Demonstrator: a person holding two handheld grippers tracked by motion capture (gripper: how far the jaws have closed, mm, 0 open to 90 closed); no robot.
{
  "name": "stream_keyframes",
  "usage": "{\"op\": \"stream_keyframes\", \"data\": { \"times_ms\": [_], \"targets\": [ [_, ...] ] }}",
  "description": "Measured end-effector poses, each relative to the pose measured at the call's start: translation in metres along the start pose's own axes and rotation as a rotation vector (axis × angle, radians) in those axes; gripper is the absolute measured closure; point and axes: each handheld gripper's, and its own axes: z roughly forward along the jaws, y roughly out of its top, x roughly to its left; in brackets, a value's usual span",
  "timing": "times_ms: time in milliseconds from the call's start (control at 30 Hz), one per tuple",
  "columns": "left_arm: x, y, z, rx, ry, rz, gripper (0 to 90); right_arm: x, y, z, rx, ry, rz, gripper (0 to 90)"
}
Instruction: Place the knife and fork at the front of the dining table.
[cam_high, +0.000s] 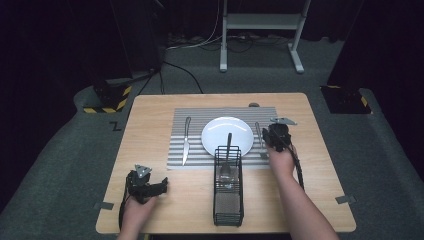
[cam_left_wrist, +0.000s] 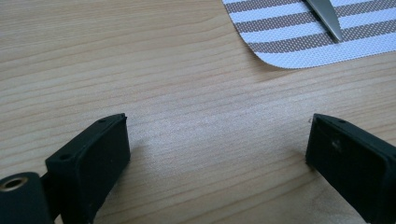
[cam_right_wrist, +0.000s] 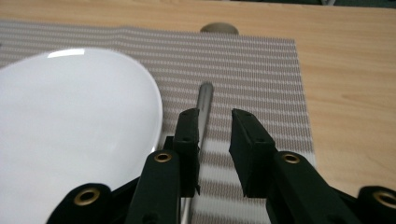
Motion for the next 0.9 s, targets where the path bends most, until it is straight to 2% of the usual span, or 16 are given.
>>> {"op": "stream_keyframes", "data": {
  "times_ms": [133,433,667,900],
  "targets": [
    [0.0,0.0,0.0,0.0,0.0,0.001,6.3,-0.005,-0.021,-0.015,0.002,0.005,-0.017,73.0],
    [0.0,0.0,0.0,0.0,0.001,0.0,6.3,-0.013,-0.059,-0.03,0.025,-0.001,-0.039,73.0],
    [0.0,0.0,0.0,0.001,0.001,0.001,6.4,-0.006,-0.072,-0.034,0.032,0.014,-0.051,74.1],
    [0.0,0.0,0.0,0.0,0.0,0.0,6.3,-0.001,-0.074,-0.04,0.017,0.021,-0.063,72.9]
  ]
}}
